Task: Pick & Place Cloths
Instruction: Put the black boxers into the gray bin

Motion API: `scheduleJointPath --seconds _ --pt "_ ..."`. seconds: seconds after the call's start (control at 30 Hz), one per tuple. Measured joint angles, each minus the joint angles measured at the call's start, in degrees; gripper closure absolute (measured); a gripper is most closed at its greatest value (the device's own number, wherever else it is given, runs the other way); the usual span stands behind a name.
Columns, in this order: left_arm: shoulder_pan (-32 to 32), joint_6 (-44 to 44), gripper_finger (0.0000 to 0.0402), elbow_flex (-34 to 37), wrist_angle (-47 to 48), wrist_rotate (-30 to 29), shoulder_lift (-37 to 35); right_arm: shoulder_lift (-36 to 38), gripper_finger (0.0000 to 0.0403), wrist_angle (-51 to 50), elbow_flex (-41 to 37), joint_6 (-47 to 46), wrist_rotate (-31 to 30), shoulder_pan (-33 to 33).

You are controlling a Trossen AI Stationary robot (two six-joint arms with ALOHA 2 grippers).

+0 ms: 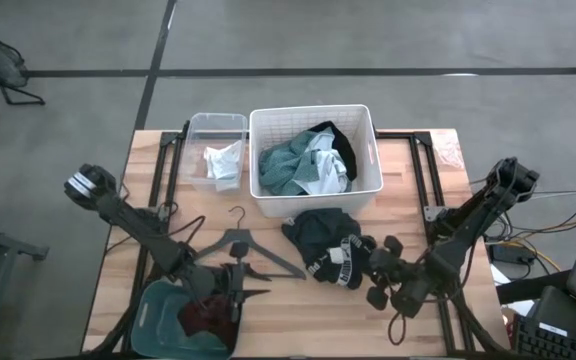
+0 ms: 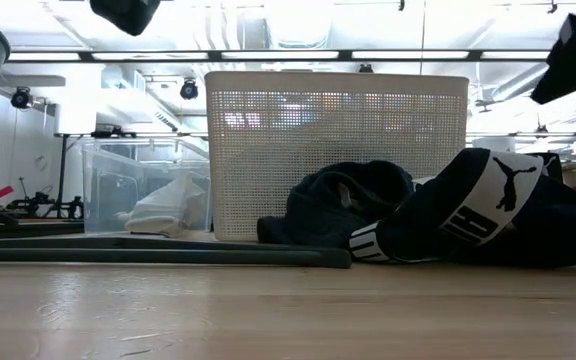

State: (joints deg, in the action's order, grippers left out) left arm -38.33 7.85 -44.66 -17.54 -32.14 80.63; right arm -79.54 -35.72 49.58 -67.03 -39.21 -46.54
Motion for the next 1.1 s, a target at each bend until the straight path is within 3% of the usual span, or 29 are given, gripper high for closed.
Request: scheduleJointPath --seconds 0.2,0.73,0.93,1.1 --pt "0.0 0.2 0.0282 0.0 -1.1 0.0 0.6 -0.3 0.0318 0.1 0.2 1.1 -0.7 0.8" --pt "0.0 2.3 0.0282 0.0 -0.9 0.0 0.6 -6.8 0.0106 -1.9 -0.9 1.2 -2.9 2.2" --pt "0.0 2.5 0.0282 0.0 -0.9 0.1 0.6 -12.8 0.0068 -1.9 -0.9 0.9 -1.3 4.6" --pt "0.0 2.6 0.0282 0.0 -0.9 0.2 0.6 -17.6 0.0073 -1.8 -0.9 0.1 2.5 7.0"
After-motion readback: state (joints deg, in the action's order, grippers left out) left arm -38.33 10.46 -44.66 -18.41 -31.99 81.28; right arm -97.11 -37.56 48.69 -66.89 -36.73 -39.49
